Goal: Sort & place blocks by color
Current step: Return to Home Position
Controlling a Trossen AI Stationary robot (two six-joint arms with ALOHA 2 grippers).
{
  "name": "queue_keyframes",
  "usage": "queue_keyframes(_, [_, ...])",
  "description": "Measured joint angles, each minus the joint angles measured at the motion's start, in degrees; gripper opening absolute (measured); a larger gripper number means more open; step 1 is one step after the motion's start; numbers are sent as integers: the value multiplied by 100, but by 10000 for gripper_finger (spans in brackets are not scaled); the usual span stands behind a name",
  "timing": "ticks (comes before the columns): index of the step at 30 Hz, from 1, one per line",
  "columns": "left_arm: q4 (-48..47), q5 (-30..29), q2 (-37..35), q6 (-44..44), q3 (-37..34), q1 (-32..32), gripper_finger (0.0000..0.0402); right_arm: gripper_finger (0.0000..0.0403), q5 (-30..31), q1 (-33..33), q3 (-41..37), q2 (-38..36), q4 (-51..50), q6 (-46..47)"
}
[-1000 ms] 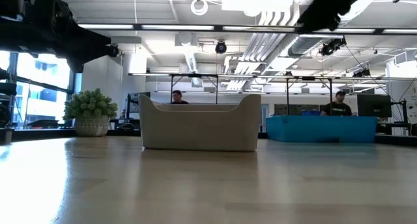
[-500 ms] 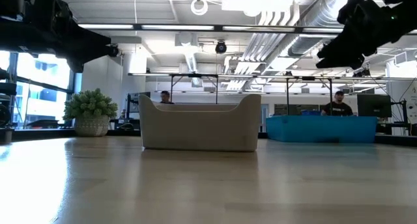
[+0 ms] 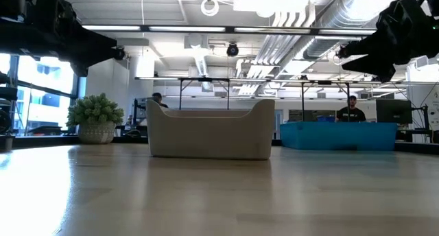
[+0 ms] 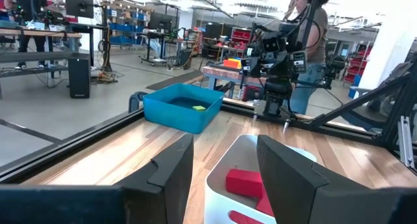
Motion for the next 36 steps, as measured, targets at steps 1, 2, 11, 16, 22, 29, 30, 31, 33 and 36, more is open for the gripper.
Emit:
queue_keyframes(1, [0,0,0,0,1,1,158,222,-11,0,-63,-130,4,38])
queue_keyframes(2, [0,0,0,0,0,0,158,222,-13,0,-128,-222,28,83])
queue_keyframes(11, [-1,7,0,0,1,-1,158,222,-101,2,-554,-150,236,536])
queue_keyframes(16, [0,11,0,0,1,-1,158,222,36,2,-552,-120,190,680])
queue_keyframes(22, [0,9,0,0,1,-1,158,222,7,2,-550,-108,175,735])
queue_keyframes(29, [1,9,0,0,1,-1,158,222,5,1,-548,-108,166,415])
queue_keyframes(30, [0,7,0,0,1,-1,158,222,5,2,-548,-108,166,355])
queue_keyframes(31, [2,7,0,0,1,-1,158,222,6,1,-548,-108,166,320])
queue_keyframes(33, [0,7,0,0,1,-1,158,222,7,2,-548,-108,165,339])
queue_keyframes(36, [2,7,0,0,1,-1,158,222,5,2,-548,-108,164,404])
